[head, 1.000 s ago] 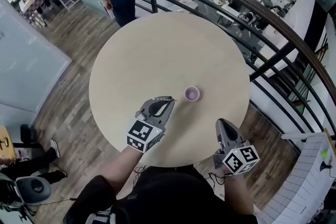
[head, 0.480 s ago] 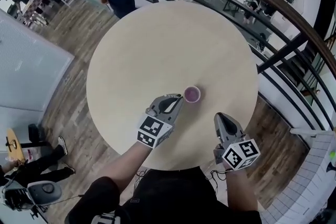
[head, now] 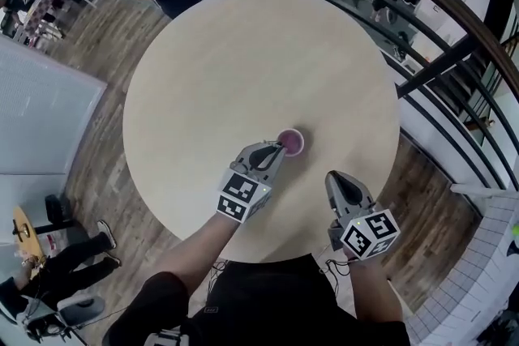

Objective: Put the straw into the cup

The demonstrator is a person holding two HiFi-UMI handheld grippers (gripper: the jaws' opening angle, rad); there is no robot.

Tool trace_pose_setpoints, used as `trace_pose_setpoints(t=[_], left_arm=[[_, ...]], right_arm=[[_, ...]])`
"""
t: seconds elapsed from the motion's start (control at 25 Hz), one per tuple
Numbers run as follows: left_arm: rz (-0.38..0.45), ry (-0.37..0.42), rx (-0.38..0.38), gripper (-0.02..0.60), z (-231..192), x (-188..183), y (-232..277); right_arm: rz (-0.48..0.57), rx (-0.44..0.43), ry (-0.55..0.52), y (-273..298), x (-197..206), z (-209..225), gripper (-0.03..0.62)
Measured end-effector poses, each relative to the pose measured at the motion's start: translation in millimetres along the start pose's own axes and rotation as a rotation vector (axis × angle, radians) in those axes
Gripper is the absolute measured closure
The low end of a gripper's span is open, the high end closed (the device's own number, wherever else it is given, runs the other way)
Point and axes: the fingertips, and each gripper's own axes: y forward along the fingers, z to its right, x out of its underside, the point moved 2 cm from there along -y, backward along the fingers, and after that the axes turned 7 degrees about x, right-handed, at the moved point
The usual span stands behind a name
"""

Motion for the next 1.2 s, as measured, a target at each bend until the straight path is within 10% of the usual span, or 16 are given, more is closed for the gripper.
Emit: trace_pose_setpoints(t=[1.2], left_arm=[[-0.141,-0.059,0.033,0.476,-10.3,37.1,40.9]], right_arm=[[-0.056,-0.013,0.014,6.8,13.3,0.1,0.572]])
